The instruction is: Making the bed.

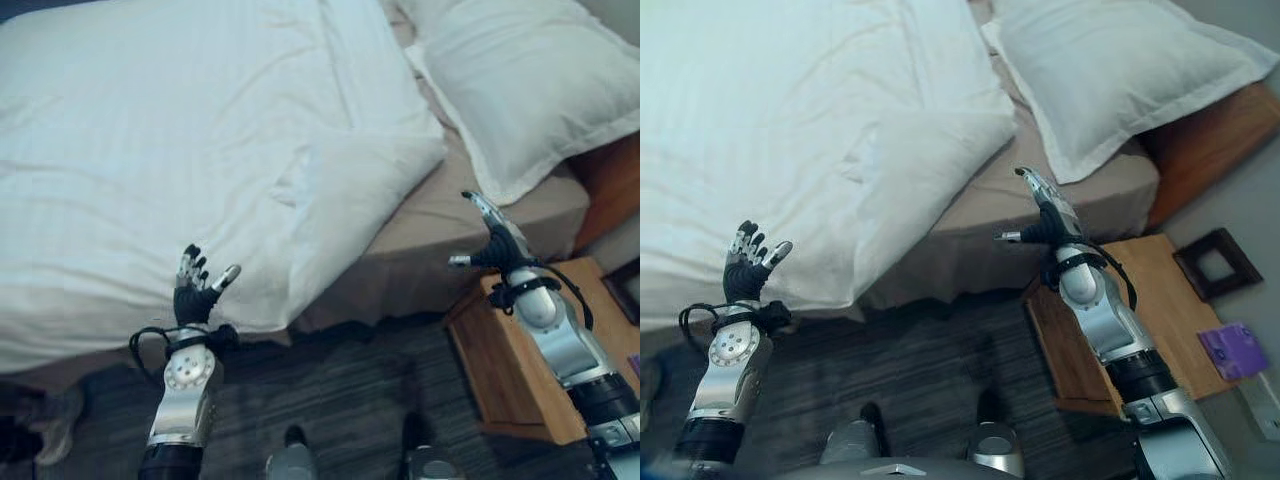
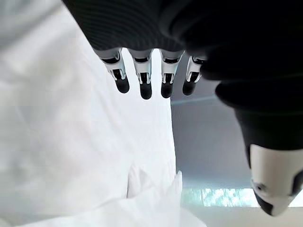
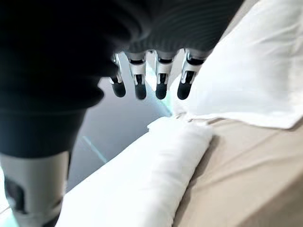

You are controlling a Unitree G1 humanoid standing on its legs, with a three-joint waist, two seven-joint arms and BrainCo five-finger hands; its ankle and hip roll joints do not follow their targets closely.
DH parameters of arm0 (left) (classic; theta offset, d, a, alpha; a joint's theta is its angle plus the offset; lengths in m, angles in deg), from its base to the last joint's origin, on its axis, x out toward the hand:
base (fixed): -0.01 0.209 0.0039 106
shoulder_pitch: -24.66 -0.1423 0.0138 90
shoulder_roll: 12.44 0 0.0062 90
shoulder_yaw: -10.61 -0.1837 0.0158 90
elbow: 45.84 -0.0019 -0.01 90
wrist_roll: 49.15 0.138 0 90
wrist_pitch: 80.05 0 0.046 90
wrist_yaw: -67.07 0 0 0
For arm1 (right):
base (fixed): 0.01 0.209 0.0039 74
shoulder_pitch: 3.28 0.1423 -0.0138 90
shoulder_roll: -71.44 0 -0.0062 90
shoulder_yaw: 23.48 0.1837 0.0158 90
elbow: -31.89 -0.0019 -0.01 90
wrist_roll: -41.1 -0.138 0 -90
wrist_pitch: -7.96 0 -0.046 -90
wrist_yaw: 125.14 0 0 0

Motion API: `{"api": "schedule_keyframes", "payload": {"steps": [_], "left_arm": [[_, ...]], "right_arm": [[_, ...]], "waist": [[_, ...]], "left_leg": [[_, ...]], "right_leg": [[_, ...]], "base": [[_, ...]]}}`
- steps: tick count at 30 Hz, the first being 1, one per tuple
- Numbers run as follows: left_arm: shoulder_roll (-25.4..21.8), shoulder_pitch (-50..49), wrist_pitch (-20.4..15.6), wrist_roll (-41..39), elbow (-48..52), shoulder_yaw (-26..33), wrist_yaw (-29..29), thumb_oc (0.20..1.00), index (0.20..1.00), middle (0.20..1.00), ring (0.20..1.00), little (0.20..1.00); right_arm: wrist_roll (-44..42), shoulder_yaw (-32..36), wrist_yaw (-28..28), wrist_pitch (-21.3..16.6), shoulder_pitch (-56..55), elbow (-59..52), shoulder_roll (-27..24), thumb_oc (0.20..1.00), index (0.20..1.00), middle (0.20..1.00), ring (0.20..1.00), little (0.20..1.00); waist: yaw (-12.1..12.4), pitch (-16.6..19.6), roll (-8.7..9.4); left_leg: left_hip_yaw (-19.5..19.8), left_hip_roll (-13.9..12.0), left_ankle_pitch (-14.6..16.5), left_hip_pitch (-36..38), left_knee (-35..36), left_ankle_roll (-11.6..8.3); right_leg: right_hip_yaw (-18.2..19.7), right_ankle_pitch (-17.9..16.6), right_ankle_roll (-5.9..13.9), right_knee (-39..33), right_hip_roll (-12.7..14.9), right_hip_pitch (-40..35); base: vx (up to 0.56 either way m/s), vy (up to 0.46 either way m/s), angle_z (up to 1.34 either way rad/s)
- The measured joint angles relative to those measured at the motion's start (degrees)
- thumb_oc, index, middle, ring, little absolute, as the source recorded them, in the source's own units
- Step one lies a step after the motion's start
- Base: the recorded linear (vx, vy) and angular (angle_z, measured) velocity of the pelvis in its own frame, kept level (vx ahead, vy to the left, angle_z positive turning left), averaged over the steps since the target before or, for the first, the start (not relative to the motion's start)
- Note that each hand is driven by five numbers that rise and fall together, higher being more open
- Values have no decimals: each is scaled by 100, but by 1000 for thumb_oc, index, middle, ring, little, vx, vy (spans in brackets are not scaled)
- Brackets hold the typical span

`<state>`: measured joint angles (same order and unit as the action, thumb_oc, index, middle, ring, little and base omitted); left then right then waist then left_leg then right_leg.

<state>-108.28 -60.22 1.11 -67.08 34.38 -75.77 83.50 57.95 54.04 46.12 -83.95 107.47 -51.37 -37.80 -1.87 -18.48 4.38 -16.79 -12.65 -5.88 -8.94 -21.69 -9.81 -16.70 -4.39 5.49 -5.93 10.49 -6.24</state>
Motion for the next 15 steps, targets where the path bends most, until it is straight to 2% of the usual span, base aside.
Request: {"api": "schedule_keyframes", "payload": {"steps": [1, 2, 3, 5, 6, 7, 9, 10, 12, 13, 14, 15], "left_arm": [[-57, -20, -58, 1, 39, -59, -9, 1000, 1000, 1000, 1000, 1000], [-211, -244, -58, 2, 43, -63, -51, 1000, 1000, 1000, 1000, 1000], [-374, -439, -53, 6, 41, -50, -62, 1000, 1000, 1000, 1000, 1000], [-412, -746, -39, 18, 49, 67, -164, 1000, 1000, 1000, 1000, 1000], [-379, -820, -35, 19, 49, 116, -187, 1000, 1000, 1000, 1000, 1000], [-323, -829, -9, 18, 49, 147, -187, 1000, 1000, 1000, 1000, 1000], [-254, -894, 199, 138, 485, 127, -195, 1000, 1000, 1000, 1000, 1000], [-179, -1114, 224, 297, 1313, 113, -244, 1000, 1000, 1000, 1000, 1000], [-111, -1489, 30, 527, 2163, 157, -442, 1000, 1000, 1000, 1000, 1000], [-114, -1760, 14, 574, 2088, 390, -500, 1000, 1000, 1000, 1000, 1000], [-122, -1831, 27, 573, 1938, 462, -494, 1000, 1000, 1000, 1000, 1000], [-117, -1869, 32, 573, 1828, 481, -494, 1000, 1000, 1000, 1000, 1000]], "right_arm": [[0, 52, -3, -1, 21, 107, 4, 1000, 1000, 1000, 1000, 1000], [-2, 56, -15, 13, -96, 105, 16, 1000, 1000, 1000, 1000, 1000], [-2, 74, -18, 41, -185, 90, -17, 1000, 1000, 1000, 1000, 1000], [6, 90, -1, 50, -268, 82, -114, 1000, 1000, 1000, 1000, 1000], [10, 152, -8, 56, -357, 60, -197, 1000, 1000, 1000, 1000, 1000], [10, 193, -9, 74, -432, 46, -239, 1000, 1000, 1000, 1000, 1000], [71, 229, 6, 132, -585, -62, -269, 1000, 1000, 1000, 1000, 1000], [88, 252, 5, 121, -751, -229, -257, 1000, 1000, 1000, 1000, 1000], [123, 160, 29, 35, -862, -318, -207, 1000, 1000, 1000, 1000, 1000], [125, -28, 37, -14, -722, -137, -162, 1000, 1000, 1000, 1000, 1000], [125, -68, 45, -22, -626, -48, -179, 1000, 1000, 1000, 1000, 1000], [127, -139, 45, -58, -417, 115, -218, 1000, 1000, 1000, 1000, 1000]], "waist": [[50, -68, -4], [12, -71, -9], [-110, -110, -103], [-284, -77, -236], [-350, -60, -276], [-314, -32, -238], [-308, 99, -32], [-232, 206, 133], [-207, 315, 323], [-34, 411, 376], [39, 401, 293], [57, 361, 200]], "left_leg": [[-394, -250, 56, -218, -178, -54], [-989, -458, 206, -96, 360, -26], [-1231, -463, 180, 193, 1441, 8], [-1427, -205, 54, 876, 2629, 180], [-1390, -110, -131, 993, 2735, 390], [-1382, -23, -228, 1018, 2730, 519], [-1402, 258, -185, 989, 2728, 619], [-1314, 427, -127, 890, 2727, 698], [-1243, 551, -140, 857, 2697, 796], [-1263, 566, -43, 933, 2699, 820], [-1216, 519, 17, 947, 2712, 919], [-1231, 413, 50, 947, 2711, 966]], "right_leg": [[-35, 38, 4, -20, 17, -1], [-96, 56, -3, -23, -46, 29], [-131, 57, -4, -23, -114, 17], [-95, 38, 126, -21, -124, -59], [-88, 48, 231, -20, -83, -148], [-38, 61, 251, -20, -6, -167], [-36, 77, 268, 7, 245, -144], [-37, 44, 250, 14, 382, -85], [-70, -74, 244, 16, 478, -94], [-80, -200, 235, 17, 482, -83], [-76, -155, 332, 311, 482, 74], [-65, 116, 458, 655, 464, 352]], "base": [[344, 179, 80], [331, 285, 28], [324, 317, 4], [234, 276, -12], [197, 220, -13], [189, 196, -5], [125, 87, 11], [121, 80, 33], [181, 72, 21], [168, 53, -7], [117, 47, -23], [59, 18, -21]]}}
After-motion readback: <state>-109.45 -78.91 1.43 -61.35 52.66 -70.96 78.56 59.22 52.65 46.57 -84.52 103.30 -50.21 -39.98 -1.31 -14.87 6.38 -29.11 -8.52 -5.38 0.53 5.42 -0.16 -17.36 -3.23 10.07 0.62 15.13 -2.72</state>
